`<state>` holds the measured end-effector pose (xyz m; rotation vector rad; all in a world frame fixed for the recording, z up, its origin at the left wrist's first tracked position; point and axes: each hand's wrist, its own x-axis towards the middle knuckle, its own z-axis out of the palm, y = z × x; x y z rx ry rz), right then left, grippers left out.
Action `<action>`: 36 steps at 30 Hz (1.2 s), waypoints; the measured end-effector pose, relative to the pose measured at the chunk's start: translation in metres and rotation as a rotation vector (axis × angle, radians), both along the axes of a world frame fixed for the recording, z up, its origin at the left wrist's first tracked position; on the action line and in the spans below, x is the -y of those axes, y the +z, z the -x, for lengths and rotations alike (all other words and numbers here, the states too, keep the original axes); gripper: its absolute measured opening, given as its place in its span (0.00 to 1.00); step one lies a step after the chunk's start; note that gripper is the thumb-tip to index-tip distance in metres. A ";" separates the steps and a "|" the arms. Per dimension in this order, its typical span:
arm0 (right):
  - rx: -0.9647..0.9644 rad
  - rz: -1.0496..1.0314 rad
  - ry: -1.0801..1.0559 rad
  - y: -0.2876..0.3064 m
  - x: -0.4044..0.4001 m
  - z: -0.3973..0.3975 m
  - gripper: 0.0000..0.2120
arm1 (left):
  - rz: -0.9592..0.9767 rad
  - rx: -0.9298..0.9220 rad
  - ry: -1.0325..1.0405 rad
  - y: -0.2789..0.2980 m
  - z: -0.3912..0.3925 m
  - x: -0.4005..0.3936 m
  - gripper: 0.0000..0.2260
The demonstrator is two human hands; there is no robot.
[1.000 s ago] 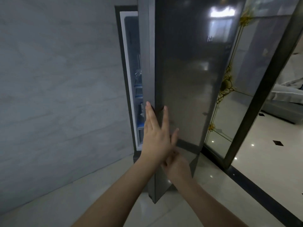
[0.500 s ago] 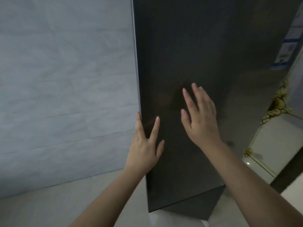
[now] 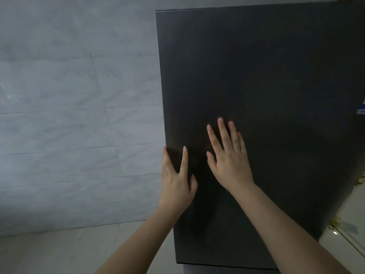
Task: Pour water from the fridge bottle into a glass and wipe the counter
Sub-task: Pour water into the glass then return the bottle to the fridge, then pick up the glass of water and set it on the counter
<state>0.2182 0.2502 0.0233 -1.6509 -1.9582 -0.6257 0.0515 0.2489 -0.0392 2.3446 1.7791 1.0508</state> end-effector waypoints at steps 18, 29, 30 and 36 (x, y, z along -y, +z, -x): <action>0.025 0.093 -0.149 0.009 -0.063 -0.002 0.33 | -0.107 -0.384 -0.091 0.003 -0.003 -0.100 0.31; 0.052 0.150 -0.212 0.006 -0.076 0.000 0.35 | -0.062 -0.385 -0.169 0.007 -0.008 -0.122 0.31; 0.053 0.143 -0.209 0.006 -0.076 0.000 0.36 | -0.062 -0.376 -0.184 0.008 -0.007 -0.123 0.31; 0.034 -0.019 -0.198 0.015 -0.066 -0.007 0.30 | -0.197 -0.400 -0.289 0.019 0.000 -0.125 0.28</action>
